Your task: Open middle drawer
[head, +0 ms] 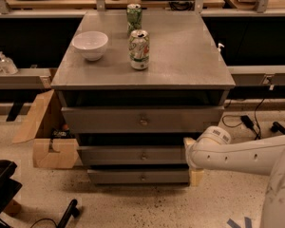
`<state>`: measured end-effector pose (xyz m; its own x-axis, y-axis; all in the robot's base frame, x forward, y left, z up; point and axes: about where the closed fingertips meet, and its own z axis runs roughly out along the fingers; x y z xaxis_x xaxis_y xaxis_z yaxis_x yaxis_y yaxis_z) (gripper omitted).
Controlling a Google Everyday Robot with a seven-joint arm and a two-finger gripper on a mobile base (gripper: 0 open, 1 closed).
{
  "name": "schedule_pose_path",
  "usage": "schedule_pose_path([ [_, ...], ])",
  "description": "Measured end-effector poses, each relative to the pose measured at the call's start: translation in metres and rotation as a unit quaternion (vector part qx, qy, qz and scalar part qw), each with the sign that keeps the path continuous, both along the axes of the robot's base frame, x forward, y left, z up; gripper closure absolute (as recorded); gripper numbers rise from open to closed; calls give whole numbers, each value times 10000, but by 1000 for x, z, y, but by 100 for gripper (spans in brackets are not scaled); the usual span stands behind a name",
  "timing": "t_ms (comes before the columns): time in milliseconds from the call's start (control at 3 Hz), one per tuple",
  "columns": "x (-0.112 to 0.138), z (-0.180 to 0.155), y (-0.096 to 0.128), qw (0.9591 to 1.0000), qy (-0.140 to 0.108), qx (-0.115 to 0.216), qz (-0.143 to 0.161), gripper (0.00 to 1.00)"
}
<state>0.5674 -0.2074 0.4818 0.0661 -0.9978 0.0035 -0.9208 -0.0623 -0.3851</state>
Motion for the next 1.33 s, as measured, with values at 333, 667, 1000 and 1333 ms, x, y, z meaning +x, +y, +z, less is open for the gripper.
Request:
schedule_pose_path([
  [333,1,-7,4,9999,107,-8,19,0],
  [667,13,-26,21,9992,391,1,107,0],
  [1000,33,-37,34,9979,641,7,138,0],
  [1333,51,-44,41,9968,788,25,132,19],
])
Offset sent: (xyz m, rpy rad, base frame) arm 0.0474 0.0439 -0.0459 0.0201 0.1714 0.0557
